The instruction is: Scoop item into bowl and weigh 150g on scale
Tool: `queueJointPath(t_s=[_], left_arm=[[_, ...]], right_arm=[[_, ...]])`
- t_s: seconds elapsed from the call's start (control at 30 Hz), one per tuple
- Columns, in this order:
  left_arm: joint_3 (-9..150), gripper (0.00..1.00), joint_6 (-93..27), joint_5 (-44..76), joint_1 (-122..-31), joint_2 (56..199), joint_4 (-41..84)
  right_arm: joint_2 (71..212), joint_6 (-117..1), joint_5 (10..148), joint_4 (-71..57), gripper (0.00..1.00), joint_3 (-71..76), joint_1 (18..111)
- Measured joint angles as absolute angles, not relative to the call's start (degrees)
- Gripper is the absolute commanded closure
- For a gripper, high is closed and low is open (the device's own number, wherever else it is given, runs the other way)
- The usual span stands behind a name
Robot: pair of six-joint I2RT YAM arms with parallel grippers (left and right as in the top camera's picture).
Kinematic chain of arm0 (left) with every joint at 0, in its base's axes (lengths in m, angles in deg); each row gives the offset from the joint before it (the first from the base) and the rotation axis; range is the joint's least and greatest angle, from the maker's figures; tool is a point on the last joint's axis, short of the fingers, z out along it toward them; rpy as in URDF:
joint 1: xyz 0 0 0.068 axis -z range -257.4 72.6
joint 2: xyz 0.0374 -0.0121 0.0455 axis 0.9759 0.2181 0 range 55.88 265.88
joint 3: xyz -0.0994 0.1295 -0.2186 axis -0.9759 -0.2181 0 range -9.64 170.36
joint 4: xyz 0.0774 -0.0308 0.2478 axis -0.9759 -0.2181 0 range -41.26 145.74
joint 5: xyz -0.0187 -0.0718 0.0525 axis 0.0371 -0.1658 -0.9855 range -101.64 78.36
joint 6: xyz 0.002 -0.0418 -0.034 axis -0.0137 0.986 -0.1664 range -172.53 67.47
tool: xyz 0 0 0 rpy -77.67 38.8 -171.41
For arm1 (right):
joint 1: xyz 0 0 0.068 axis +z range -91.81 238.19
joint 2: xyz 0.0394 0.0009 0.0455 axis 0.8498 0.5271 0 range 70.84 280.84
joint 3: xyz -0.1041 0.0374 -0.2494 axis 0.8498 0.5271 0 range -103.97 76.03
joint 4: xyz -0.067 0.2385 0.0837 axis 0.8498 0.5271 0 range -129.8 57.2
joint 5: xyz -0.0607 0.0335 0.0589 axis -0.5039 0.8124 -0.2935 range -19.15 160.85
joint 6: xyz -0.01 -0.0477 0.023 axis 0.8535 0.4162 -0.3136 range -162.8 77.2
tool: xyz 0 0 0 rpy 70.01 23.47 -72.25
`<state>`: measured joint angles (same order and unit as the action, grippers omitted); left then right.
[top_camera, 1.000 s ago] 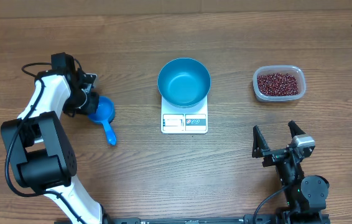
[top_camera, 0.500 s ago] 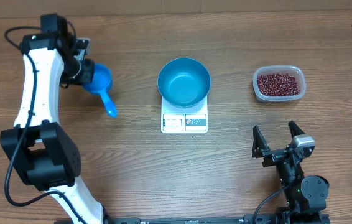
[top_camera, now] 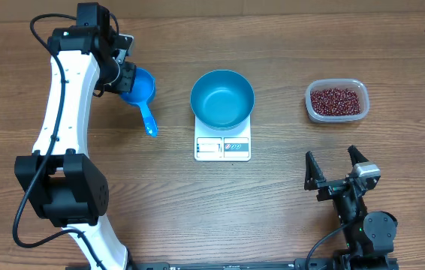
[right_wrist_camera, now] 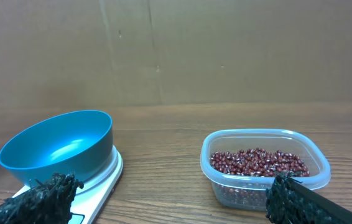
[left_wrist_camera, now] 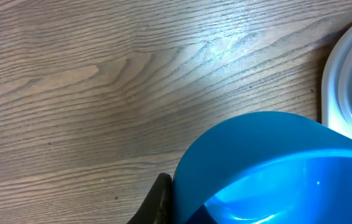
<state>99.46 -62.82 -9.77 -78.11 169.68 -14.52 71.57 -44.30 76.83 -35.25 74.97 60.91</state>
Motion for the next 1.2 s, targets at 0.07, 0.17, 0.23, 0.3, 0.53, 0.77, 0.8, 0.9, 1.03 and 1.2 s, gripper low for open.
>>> queueJointPath(t_s=[0.07,0.17,0.23,0.3,0.53,0.77,0.8,0.9,1.03,1.2], left_arm=[[99.5,0.96,-62.0,-9.8,-78.1,169.7,-14.5],[99.5,0.96,-59.2,-9.8,-78.1,169.7,-14.7],[99.5,0.96,-55.8,-9.8,-78.1,169.7,-15.1],[99.5,0.96,-52.0,-9.8,-78.1,169.7,-15.5],[99.5,0.96,-39.0,-7.3,-77.7,169.7,-16.0],[99.5,0.96,-30.9,-6.9,-74.7,169.7,-17.0],[99.5,0.96,-30.1,-6.9,-73.7,169.7,-17.0],[99.5,0.96,-28.8,-7.0,-70.8,169.7,-17.1],[99.5,0.96,-26.6,-8.4,-66.5,169.7,-17.1],[99.5,0.96,-23.8,-9.8,-63.1,169.7,-16.8]], right_arm=[[71.6,-44.3,76.8,-35.2,0.00,75.0,60.9],[71.6,-44.3,76.8,-35.2,0.00,75.0,60.9],[71.6,-44.3,76.8,-35.2,0.00,75.0,60.9],[71.6,-44.3,76.8,-35.3,0.00,75.0,60.9],[71.6,-44.3,76.8,-35.2,0.00,75.0,60.9],[71.6,-44.3,76.4,-35.6,0.00,75.0,60.9],[71.6,-44.3,76.4,-35.6,0.00,75.0,60.9],[71.6,-44.3,76.4,-35.6,0.00,75.0,60.9],[71.6,-44.3,77.2,-35.7,0.00,75.0,60.9],[71.6,-47.9,80.0,-38.6,0.00,75.0,60.9]])
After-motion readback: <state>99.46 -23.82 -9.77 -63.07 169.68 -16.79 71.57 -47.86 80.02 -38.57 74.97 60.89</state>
